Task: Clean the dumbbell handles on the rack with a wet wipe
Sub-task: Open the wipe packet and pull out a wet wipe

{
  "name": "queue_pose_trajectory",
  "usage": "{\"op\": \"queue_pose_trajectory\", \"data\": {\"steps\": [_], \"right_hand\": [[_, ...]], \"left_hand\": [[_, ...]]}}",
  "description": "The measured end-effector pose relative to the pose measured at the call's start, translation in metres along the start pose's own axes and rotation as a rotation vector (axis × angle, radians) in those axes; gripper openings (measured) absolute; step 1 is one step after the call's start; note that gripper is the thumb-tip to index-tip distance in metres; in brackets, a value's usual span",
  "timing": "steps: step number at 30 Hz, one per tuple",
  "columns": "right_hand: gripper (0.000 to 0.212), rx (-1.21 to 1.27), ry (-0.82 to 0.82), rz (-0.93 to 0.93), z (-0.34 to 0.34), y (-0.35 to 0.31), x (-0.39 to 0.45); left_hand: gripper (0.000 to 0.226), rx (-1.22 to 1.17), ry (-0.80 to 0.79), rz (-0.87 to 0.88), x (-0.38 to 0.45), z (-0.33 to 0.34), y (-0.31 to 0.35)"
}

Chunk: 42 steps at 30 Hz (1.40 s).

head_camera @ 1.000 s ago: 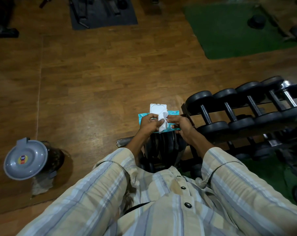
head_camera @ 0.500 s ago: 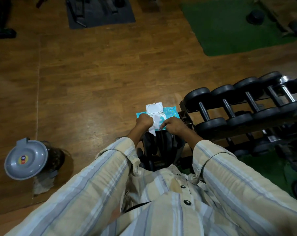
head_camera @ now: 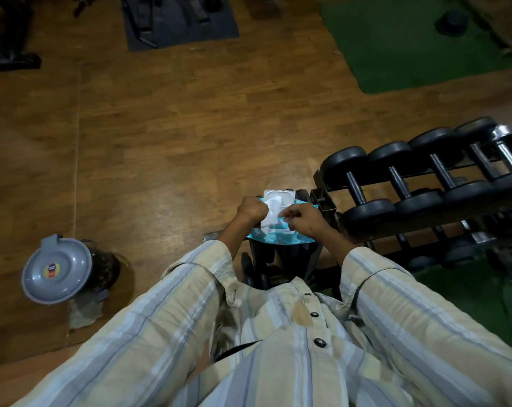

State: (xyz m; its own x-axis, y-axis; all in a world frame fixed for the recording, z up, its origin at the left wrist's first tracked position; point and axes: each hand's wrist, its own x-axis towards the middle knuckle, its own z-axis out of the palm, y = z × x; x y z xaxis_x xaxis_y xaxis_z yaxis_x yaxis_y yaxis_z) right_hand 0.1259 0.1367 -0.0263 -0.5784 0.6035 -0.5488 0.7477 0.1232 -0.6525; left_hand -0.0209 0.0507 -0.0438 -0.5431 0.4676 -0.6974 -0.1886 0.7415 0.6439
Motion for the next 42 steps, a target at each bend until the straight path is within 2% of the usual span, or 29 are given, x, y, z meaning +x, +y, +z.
{"op": "queue_pose_trajectory", "data": {"steps": [3, 6, 10, 13, 15, 18, 22, 25, 28, 32, 35, 37, 39, 42], "right_hand": [[0.024, 0.408, -0.021, 0.153, -0.004, -0.011, -0.002], [0.019, 0.544, -0.042, 0.277, -0.009, -0.017, -0.003], [0.008, 0.601, -0.015, 0.331, -0.006, -0.014, 0.0], [0.007, 0.646, 0.049, 0.338, -0.008, -0.014, 0.002], [0.008, 0.683, 0.076, 0.336, -0.009, -0.014, 0.004], [0.007, 0.76, 0.066, 0.338, -0.01, -0.014, 0.003], [0.004, 0.815, 0.045, 0.328, -0.008, -0.013, 0.001], [0.006, 0.828, 0.007, 0.294, -0.006, -0.016, -0.003], [0.007, 0.863, -0.004, 0.278, -0.007, -0.019, -0.006], [0.009, 0.884, 0.021, 0.298, -0.01, -0.02, -0.006], [0.014, 0.888, 0.02, 0.296, -0.012, -0.019, -0.007], [0.013, 0.904, 0.001, 0.277, -0.014, -0.019, -0.009], [0.012, 0.894, -0.013, 0.247, -0.014, -0.019, -0.012], [0.014, 0.863, -0.035, 0.187, -0.014, -0.02, -0.017]], "left_hand": [[0.007, -0.182, -0.045, 0.013, -0.008, 0.002, 0.004], [0.013, -0.291, -0.092, -0.013, -0.014, 0.005, 0.008], [0.012, -0.401, -0.119, -0.071, -0.017, 0.009, 0.007], [0.013, -0.396, -0.055, -0.065, -0.017, 0.009, 0.007], [0.022, -0.341, -0.002, -0.056, -0.012, 0.009, 0.005], [0.023, -0.3, 0.019, -0.069, -0.007, 0.007, 0.001], [0.036, -0.375, 0.02, -0.116, -0.009, 0.003, 0.005], [0.035, -0.415, -0.004, -0.11, -0.009, 0.003, 0.006], [0.031, -0.374, 0.001, -0.043, -0.014, 0.002, 0.006], [0.033, -0.171, 0.014, 0.075, -0.027, -0.005, 0.013], [0.03, -0.127, 0.042, 0.218, -0.03, -0.005, 0.015], [0.019, -0.199, -0.012, 0.252, -0.037, -0.005, 0.02], [0.011, -0.342, -0.115, 0.164, -0.043, -0.007, 0.027], [0.017, -0.5, -0.196, 0.036, -0.049, -0.008, 0.032]]}}
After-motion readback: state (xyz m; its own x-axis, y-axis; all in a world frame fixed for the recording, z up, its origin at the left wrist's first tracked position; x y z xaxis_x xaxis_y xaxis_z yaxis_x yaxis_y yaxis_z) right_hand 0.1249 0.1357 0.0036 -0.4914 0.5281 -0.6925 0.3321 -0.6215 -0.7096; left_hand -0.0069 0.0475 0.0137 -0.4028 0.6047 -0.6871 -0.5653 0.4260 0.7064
